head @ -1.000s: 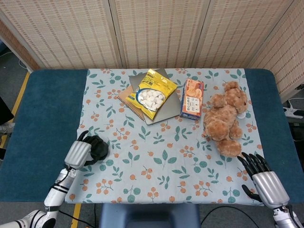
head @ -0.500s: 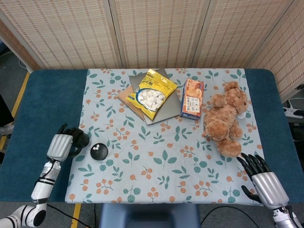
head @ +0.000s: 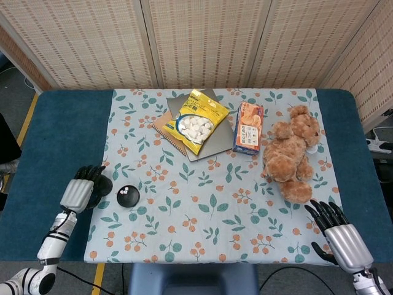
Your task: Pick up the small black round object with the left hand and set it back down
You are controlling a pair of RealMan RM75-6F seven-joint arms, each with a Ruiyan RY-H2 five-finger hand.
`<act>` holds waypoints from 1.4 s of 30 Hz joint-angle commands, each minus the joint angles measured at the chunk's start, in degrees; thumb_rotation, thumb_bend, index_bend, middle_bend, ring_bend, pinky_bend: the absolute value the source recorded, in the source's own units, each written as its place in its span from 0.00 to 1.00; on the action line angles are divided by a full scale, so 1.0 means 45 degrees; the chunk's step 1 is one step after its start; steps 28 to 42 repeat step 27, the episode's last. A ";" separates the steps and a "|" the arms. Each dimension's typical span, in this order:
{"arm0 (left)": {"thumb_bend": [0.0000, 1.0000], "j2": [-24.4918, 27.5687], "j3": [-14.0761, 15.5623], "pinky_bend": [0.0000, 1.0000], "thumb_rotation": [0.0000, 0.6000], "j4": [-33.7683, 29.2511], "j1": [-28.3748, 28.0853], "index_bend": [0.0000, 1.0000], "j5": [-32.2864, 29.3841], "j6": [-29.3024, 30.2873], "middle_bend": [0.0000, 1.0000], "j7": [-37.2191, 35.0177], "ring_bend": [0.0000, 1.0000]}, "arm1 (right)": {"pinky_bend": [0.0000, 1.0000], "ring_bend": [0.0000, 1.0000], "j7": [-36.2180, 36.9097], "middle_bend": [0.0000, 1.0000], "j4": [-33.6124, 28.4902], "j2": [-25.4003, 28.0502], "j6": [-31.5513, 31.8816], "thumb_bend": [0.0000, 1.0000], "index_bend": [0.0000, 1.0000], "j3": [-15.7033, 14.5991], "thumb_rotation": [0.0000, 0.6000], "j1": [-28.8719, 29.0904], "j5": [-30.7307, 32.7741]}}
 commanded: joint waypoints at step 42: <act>0.36 0.5047 0.3948 0.00 1.00 -0.6041 0.4072 0.00 0.4300 0.5142 0.00 -0.0716 0.00 | 0.00 0.00 0.0993 0.00 0.0180 0.0373 0.0919 0.22 0.00 -0.0092 1.00 -0.0317 -0.0588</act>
